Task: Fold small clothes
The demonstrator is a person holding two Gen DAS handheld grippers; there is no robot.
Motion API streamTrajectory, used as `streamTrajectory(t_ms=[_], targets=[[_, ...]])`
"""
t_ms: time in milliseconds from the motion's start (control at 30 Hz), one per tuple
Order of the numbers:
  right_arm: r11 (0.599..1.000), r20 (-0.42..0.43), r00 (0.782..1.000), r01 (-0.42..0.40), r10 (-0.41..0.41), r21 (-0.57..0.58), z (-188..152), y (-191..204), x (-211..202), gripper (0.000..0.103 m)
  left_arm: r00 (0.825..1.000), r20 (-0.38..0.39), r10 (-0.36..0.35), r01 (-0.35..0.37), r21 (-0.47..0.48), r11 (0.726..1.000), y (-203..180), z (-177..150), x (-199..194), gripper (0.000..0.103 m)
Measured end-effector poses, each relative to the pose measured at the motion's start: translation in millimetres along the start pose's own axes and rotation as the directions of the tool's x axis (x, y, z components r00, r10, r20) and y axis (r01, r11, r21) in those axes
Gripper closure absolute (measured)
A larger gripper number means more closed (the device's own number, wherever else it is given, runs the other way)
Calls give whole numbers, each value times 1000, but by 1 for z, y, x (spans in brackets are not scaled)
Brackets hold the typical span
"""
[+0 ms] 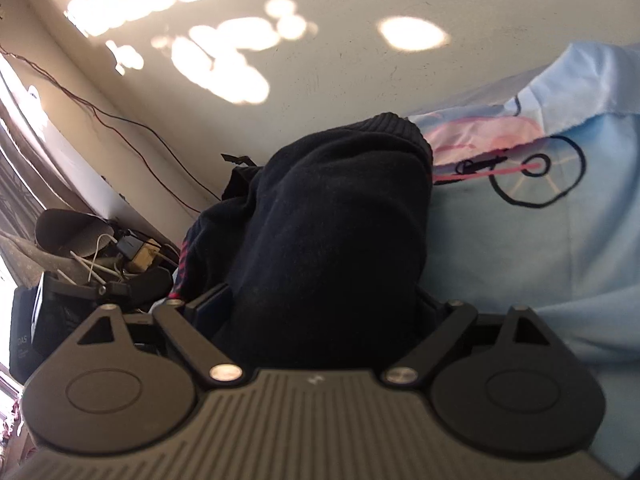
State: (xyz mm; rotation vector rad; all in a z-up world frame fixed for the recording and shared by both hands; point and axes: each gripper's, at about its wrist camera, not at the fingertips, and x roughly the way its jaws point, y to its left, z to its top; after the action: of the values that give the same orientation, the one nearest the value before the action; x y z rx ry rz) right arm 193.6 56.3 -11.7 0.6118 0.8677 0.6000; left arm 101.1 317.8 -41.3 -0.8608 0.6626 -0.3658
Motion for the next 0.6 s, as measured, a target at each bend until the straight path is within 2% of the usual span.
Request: streamTrajectory(t_ms=[33, 100, 200, 300, 467, 567, 600], targets=[[1000, 0, 1000, 2, -2, -16, 3, 1, 4, 28, 1000, 10, -9, 9, -2, 1000, 1, 2, 2, 0], [1000, 12, 1000, -4, 5, -13, 11, -4, 10, 36, 1000, 27, 4, -5, 32, 999, -5, 7, 11, 0], [999, 45, 999, -8, 6, 40, 21, -12, 16, 42, 995, 28, 93, -95, 124, 988, -27, 13, 32, 1], [999, 67, 997, 21, -24, 44, 33, -14, 23, 46, 980, 43, 192, -197, 245, 949, -47, 20, 58, 1], [996, 33, 998, 48, -50, 69, 52, -16, 33, 48, 988, 33, 153, -156, 221, 963, -38, 32, 64, 1], [995, 23, 999, 21, -24, 101, 52, -5, 23, 53, 991, 49, 121, -128, 173, 977, -33, 30, 51, 13], [995, 32, 999, 2, -5, 103, 52, 0, 18, 54, 997, 46, 68, -72, 111, 991, -30, 34, 42, 16]])
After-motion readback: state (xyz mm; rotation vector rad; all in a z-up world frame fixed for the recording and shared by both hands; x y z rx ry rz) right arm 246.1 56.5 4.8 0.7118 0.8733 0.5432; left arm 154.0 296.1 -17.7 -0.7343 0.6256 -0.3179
